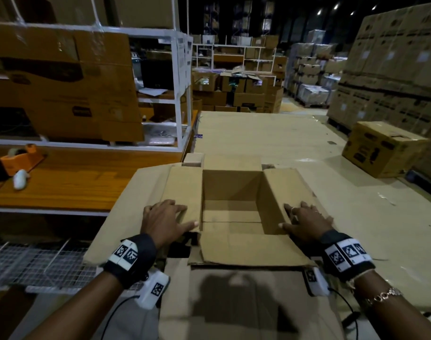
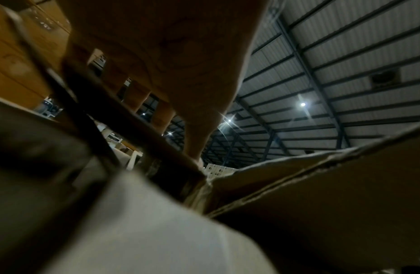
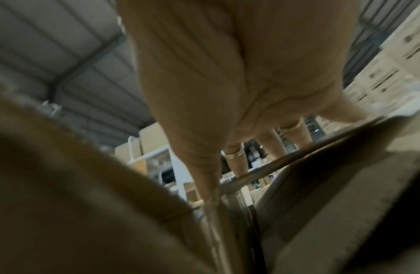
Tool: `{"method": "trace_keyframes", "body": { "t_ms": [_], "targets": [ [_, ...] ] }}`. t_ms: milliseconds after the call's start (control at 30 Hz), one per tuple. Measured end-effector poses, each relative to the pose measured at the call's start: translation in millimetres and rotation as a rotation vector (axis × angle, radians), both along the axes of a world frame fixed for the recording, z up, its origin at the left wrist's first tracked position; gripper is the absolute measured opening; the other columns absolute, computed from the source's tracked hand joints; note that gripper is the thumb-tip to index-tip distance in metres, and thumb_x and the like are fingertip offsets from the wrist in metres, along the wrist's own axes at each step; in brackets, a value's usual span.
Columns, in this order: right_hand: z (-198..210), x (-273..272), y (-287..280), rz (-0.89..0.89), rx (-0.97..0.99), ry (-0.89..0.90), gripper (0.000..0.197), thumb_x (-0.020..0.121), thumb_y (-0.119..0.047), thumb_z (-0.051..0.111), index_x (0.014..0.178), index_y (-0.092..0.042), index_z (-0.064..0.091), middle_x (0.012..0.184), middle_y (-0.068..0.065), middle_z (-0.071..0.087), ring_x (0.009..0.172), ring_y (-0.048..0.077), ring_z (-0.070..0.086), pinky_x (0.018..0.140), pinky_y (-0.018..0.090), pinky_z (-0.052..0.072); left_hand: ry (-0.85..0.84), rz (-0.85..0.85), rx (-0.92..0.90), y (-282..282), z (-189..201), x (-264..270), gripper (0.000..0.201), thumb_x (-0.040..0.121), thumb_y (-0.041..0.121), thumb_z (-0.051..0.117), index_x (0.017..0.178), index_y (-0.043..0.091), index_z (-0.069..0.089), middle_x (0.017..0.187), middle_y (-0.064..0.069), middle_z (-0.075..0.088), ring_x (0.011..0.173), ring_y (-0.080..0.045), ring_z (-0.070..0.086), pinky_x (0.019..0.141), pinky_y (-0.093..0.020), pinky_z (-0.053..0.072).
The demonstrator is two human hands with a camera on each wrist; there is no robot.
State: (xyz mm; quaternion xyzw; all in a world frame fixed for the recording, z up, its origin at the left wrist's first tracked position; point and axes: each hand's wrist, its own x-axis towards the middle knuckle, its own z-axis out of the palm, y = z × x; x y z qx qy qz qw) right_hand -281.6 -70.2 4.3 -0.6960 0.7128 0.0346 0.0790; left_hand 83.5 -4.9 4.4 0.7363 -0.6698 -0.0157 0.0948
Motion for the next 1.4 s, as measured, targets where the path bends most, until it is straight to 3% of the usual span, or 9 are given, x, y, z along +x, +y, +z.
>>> {"method": "trace_keyframes", "body": {
  "t_ms": [200,367,500,733,867,967,1167,1267,1400],
  "targets": [
    [15.8,16.3,24.5,0.085,-0.003,-0.051,0.089,0.083,-0.083,0.041,0.156,-0.036,0.023,0.164,0.006,0.022,0.147,0.032,0.026,0.114,0.066,0.023,0.048,-0.220,0.088,-1.0,10.1,-23.1,0.090,0.077,0.090,0.042,0.153,0.042,0.033,0.163,0.002,0.031,0.151,-0.025,0.023,0.119,-0.049,0.019],
    [15.3,18.8,52.8,0.192,0.124,-0.011,0.117,0.058,-0.104,0.022,0.153,-0.038,0.030,0.167,-0.002,0.011,0.151,0.027,0.018,0.116,0.066,0.018,-0.017,-0.281,0.249,2.4,-0.7,-30.4,0.124,0.049,0.109,0.012,0.152,0.044,0.035,0.169,0.005,0.010,0.155,-0.026,0.007,0.122,-0.054,0.009],
    [2.5,14.2,60.5,0.200,0.108,-0.002,0.119,0.057,-0.105,0.014,0.153,-0.037,0.034,0.168,-0.003,-0.007,0.155,0.025,-0.001,0.120,0.065,0.003,-0.032,-0.252,0.233,7.9,-10.9,-32.5,0.110,0.055,0.106,0.015,0.140,0.047,0.053,0.169,0.009,0.004,0.156,-0.024,0.004,0.122,-0.054,0.004],
    [-1.9,14.1,66.3,0.185,0.104,-0.069,0.113,0.061,-0.103,0.016,0.155,-0.041,0.026,0.168,-0.006,-0.012,0.155,0.021,-0.009,0.119,0.061,-0.008,0.002,-0.245,0.232,11.8,-10.5,-33.9,0.095,0.066,0.102,0.024,0.138,0.048,0.054,0.169,0.009,0.003,0.156,-0.023,0.003,0.123,-0.054,0.005],
    [10.6,10.5,71.3,0.178,0.016,-0.214,0.100,0.072,-0.095,0.033,0.152,-0.035,0.035,0.168,-0.004,0.011,0.153,0.021,0.014,0.121,0.061,0.007,0.145,-0.241,0.175,13.2,-5.1,-32.2,0.097,0.067,0.099,0.039,0.143,0.040,0.049,0.163,0.005,0.030,0.149,-0.024,0.028,0.120,-0.051,0.023],
    [24.7,-0.4,77.3,0.133,-0.151,-0.406,0.102,0.069,-0.095,0.041,0.151,-0.035,0.038,0.164,-0.002,0.026,0.147,0.023,0.033,0.116,0.059,0.031,0.365,-0.208,0.042,18.2,14.6,-36.3,0.086,0.070,0.089,0.057,0.137,0.035,0.055,0.142,0.003,0.058,0.123,-0.019,0.056,0.104,-0.042,0.047],
    [42.9,-40.6,89.5,0.076,-0.431,-0.543,0.081,0.080,-0.070,0.065,0.147,-0.029,0.046,0.139,-0.001,0.056,0.125,0.018,0.054,0.099,0.041,0.050,0.311,-0.376,-0.176,37.2,60.7,-78.0,0.067,0.082,0.069,0.066,0.137,0.033,0.056,0.135,0.007,0.063,0.119,-0.014,0.059,0.098,-0.035,0.049],
    [42.2,-70.0,93.7,0.102,-0.512,-0.500,0.079,0.079,-0.071,0.066,0.145,-0.030,0.048,0.129,-0.001,0.056,0.117,0.018,0.056,0.093,0.040,0.052,0.240,-0.487,-0.108,50.8,74.2,-104.2,0.069,0.082,0.065,0.068,0.141,0.035,0.051,0.137,0.010,0.060,0.119,-0.009,0.058,0.093,-0.027,0.049],
    [31.7,-123.5,102.2,0.103,-0.546,-0.521,0.079,0.078,-0.075,0.063,0.143,-0.032,0.050,0.131,-0.005,0.055,0.120,0.017,0.055,0.095,0.041,0.051,0.304,-0.617,-0.141,69.5,80.9,-161.3,0.070,0.080,0.069,0.067,0.139,0.035,0.054,0.132,0.014,0.062,0.114,-0.005,0.059,0.089,-0.032,0.055]
  ]
}}
